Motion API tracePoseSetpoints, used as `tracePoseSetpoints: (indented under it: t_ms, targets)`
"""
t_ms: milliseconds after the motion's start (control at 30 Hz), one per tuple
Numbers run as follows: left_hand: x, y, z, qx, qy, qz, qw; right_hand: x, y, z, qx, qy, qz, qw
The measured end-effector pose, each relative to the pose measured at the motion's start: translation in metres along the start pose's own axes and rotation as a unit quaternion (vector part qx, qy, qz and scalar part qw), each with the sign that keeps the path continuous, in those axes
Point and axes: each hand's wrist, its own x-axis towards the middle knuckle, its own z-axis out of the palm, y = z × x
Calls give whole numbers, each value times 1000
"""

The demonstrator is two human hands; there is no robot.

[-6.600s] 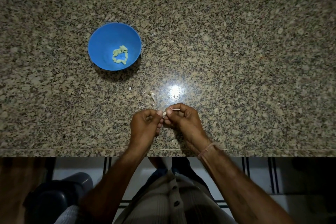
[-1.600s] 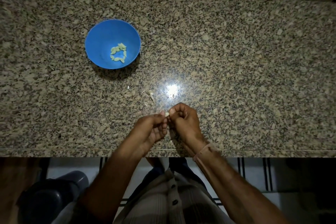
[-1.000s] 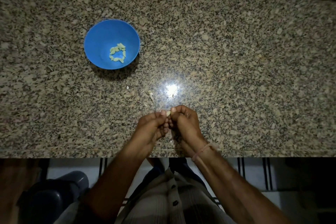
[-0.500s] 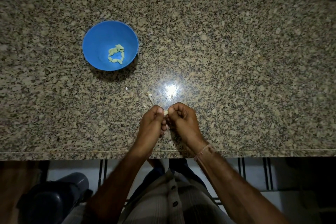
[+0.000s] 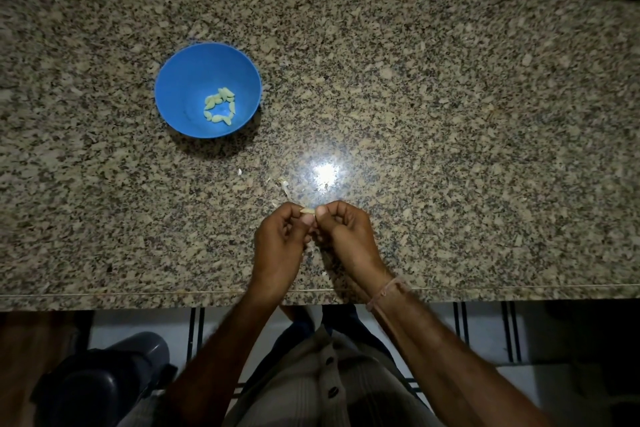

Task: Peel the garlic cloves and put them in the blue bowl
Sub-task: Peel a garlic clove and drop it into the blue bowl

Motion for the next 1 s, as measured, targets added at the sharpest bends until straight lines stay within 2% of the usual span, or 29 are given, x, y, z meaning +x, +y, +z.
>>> tracePoseSetpoints:
  t_ms: [167,267,367,433,500,567,633,733,867,1000]
  targets:
    - [-2,4,-5,15,32,48,998,-2,-5,0,28,-22,28,999]
    - [-3,4,-9,40,31,84,995,0,-4,-4,-37,-11,-2,999]
    - [-2,5,-11,55,34,79,995,2,-2,-6,-110,7,-36,993]
    - [-1,4,-9,27,33,43,998,2,-3,-6,-156,31,-59,985]
    - [0,3,-6,-83,10,-37,996,1,-4,-5,-175,50,-81,980]
    - [-2,3,-4,-211,-21,-144,967,-2,-5,-2,-177,60,-87,978]
    - [-3,4,-2,-293,-31,-240,925,-2,-4,0,-176,66,-87,978]
    - [-1,3,1,-352,-22,-306,884,-2,-2,1,-189,73,-109,973]
    - [-2,-5,0,-304,6,-274,912,-2,-1,-3,-173,64,-115,976]
    - [0,-11,-7,-227,43,-202,952,1,3,-10,-186,56,-113,974]
